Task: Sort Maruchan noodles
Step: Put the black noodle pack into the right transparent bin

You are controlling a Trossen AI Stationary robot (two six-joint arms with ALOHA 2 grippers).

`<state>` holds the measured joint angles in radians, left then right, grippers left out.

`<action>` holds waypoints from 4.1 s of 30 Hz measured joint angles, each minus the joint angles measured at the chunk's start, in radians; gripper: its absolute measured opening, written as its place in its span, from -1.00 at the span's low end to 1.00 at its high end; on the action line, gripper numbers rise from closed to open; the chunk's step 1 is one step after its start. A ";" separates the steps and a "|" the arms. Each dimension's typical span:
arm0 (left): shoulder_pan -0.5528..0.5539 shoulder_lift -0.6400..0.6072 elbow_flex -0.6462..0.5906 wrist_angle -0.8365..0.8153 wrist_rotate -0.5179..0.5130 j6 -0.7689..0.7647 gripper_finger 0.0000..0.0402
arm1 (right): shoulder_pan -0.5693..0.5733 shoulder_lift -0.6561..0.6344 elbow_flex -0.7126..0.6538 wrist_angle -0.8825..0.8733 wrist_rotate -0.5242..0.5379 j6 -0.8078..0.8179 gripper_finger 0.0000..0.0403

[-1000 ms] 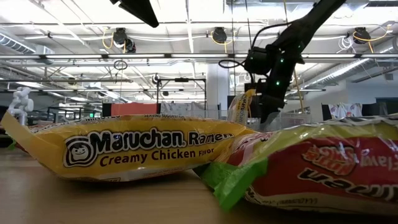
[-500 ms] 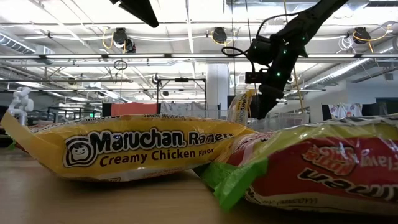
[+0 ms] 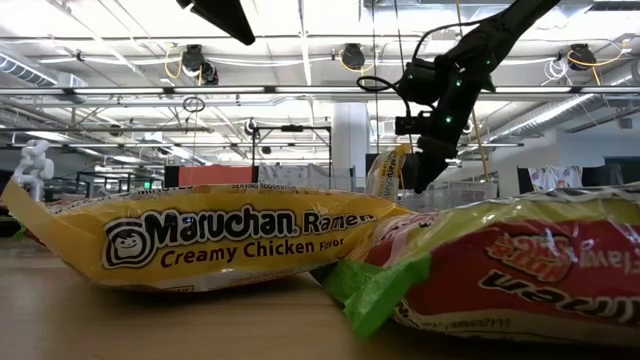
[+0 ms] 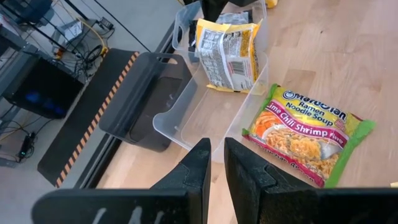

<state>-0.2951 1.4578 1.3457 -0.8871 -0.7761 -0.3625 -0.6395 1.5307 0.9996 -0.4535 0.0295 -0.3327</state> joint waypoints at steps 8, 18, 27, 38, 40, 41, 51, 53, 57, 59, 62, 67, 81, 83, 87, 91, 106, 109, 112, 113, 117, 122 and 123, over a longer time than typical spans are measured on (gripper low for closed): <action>0.000 0.000 0.000 0.000 0.000 0.000 -0.73 | -0.004 0.005 0.001 -0.014 -0.070 -0.010 -0.44; 0.000 0.000 0.000 0.000 0.001 -0.007 -0.73 | -0.043 0.101 0.002 -0.022 -0.036 0.029 -0.51; 0.000 0.000 0.000 0.001 0.001 -0.013 -0.73 | -0.073 0.159 0.007 -0.018 -0.038 0.021 -0.54; 0.000 0.000 0.000 0.001 0.001 -0.013 -0.73 | -0.074 0.162 0.003 0.001 -0.035 -0.050 -0.97; 0.000 0.000 0.000 0.001 0.001 -0.013 -0.73 | -0.074 0.162 0.003 0.006 -0.034 -0.051 -0.99; 0.000 0.000 0.000 0.001 0.001 -0.013 -0.73 | -0.074 0.159 0.003 0.007 -0.034 -0.052 -0.99; 0.000 0.000 0.000 0.001 0.001 -0.017 -0.73 | -0.066 0.048 -0.004 -0.014 -0.027 -0.074 -1.00; 0.000 0.000 0.000 0.001 0.001 -0.017 -0.73 | -0.066 0.030 -0.004 -0.021 -0.028 -0.076 -1.00; 0.000 0.000 0.000 0.001 0.000 -0.018 -0.73 | -0.065 0.006 -0.003 -0.024 -0.029 -0.077 -1.00; 0.000 0.000 0.000 0.001 0.001 -0.017 -0.73 | -0.065 -0.001 -0.002 -0.024 -0.029 -0.079 -1.00; 0.000 0.000 0.000 0.001 0.001 -0.017 -0.73 | -0.065 -0.009 -0.002 -0.025 -0.029 -0.081 -1.00; 0.000 0.000 0.000 0.000 0.001 -0.017 -0.73 | -0.066 -0.041 -0.002 -0.025 -0.028 -0.081 -1.00; 0.000 0.000 0.000 -0.002 0.001 -0.016 -0.73 | -0.066 -0.250 0.000 -0.064 -0.027 -0.081 -1.00; 0.000 0.000 0.000 -0.001 0.000 -0.016 -0.73 | -0.066 -0.282 0.000 -0.074 -0.027 -0.081 -1.00; 0.000 0.000 0.000 0.000 0.000 -0.017 -0.73 | -0.066 -0.337 0.001 -0.107 -0.027 -0.081 -1.00; 0.000 0.000 0.000 0.000 0.000 -0.008 -0.73 | -0.066 -0.377 0.001 -0.128 -0.027 -0.081 -1.00; 0.016 0.000 0.000 0.019 0.000 0.124 -0.73 | -0.065 -0.421 0.001 -0.129 -0.030 -0.085 -1.00; 0.031 0.000 0.000 0.023 0.000 0.125 -0.73 | -0.065 -0.421 0.001 -0.129 -0.030 -0.089 -1.00; 0.050 0.000 0.000 0.024 0.000 0.127 -0.73 | -0.065 -0.421 0.001 -0.128 -0.030 -0.091 -1.00; 0.057 0.000 0.000 0.029 0.000 0.145 -0.73 | -0.065 -0.421 0.001 -0.128 -0.030 -0.091 -1.00; 0.101 0.009 0.000 0.100 -0.001 0.322 -0.73 | -0.064 -0.421 0.001 -0.128 -0.030 -0.099 -1.00; 0.171 0.045 0.000 0.258 -0.001 0.640 -0.73 | -0.064 -0.421 0.001 -0.128 -0.031 -0.099 -1.00; 0.188 0.053 0.000 0.284 -0.001 0.702 -0.73 | -0.064 -0.421 0.001 -0.128 -0.031 -0.099 -1.00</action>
<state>-0.1070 1.5113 1.3453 -0.6034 -0.7769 0.3398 -0.7038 1.1099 1.0007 -0.5816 -0.0016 -0.4316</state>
